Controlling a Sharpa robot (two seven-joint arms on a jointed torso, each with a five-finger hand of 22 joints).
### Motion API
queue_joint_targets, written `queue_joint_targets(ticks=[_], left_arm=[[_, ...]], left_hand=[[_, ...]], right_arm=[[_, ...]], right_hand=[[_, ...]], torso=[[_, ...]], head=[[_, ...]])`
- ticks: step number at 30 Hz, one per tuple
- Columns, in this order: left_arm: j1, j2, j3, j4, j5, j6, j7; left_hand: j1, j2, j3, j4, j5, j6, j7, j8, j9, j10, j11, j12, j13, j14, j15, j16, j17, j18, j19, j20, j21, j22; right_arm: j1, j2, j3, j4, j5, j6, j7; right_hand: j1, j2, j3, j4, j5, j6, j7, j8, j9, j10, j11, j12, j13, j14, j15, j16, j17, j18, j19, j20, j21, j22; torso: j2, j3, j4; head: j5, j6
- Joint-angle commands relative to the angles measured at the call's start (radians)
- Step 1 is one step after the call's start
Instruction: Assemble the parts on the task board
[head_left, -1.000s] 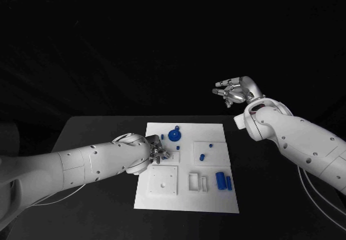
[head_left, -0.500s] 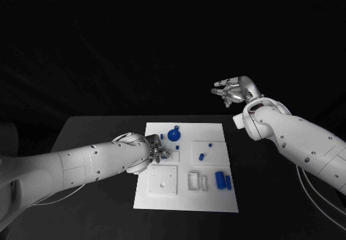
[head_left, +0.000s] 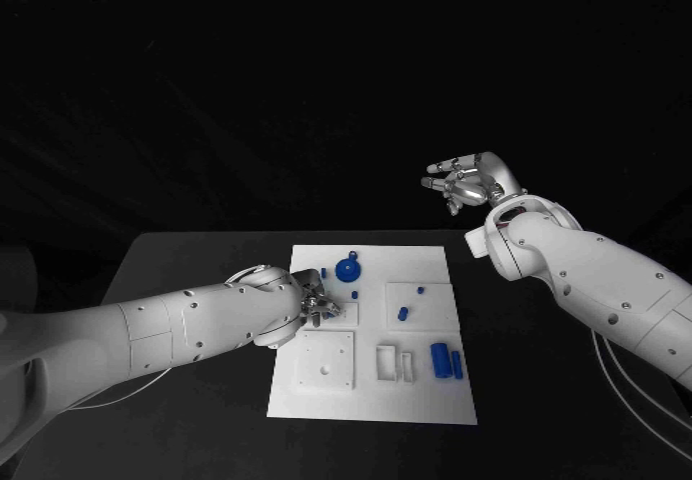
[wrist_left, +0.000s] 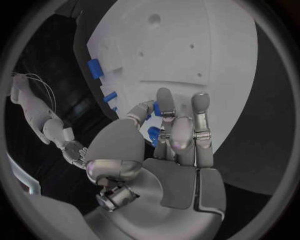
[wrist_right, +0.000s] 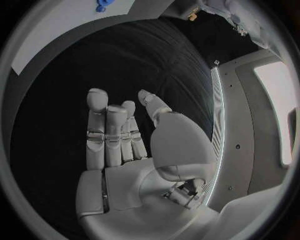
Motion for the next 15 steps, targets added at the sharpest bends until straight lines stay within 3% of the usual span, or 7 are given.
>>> queue_joint_targets(ticks=[1, 15], left_arm=[[-0.006, 0.01, -0.002, 0.006, -0.002, 0.041, 0.006], [-0.013, 0.022, -0.002, -0.006, -0.014, 0.036, 0.006]], left_hand=[[0.018, 0.011, -0.004, 0.003, -0.006, 0.112, -0.117, 0.004, -0.004, 0.042, -0.012, 0.004, 0.001, 0.001, -0.004, 0.008, 0.001, -0.012, 0.001, -0.004, 0.004, 0.018], [0.02, 0.014, -0.011, 0.008, -0.028, 0.11, -0.117, 0.011, -0.01, 0.042, -0.012, 0.004, 0.001, 0.0, -0.004, 0.007, -0.002, -0.01, 0.001, -0.003, 0.003, 0.018]], right_arm=[[0.0, 0.002, 0.0, 0.002, -0.003, 0.015, 0.004], [0.0, 0.003, 0.0, 0.004, -0.003, 0.017, 0.005]], right_hand=[[-0.01, 0.005, -0.003, -0.005, -0.001, 0.0, 0.0, -0.003, -0.001, -0.007, 0.003, 0.006, -0.002, -0.005, 0.001, 0.002, 0.001, 0.019, 0.038, 0.0, -0.003, 0.049], [-0.01, 0.007, -0.009, -0.003, -0.002, 0.0, 0.0, -0.003, -0.001, -0.007, 0.003, 0.006, -0.002, -0.006, 0.001, 0.001, 0.0, 0.019, 0.038, 0.0, -0.004, 0.048]], torso=[[0.0, 0.0002, 0.0], [0.0, -0.0004, 0.0]], head=[[0.0, -0.001], [-0.002, 0.0]])
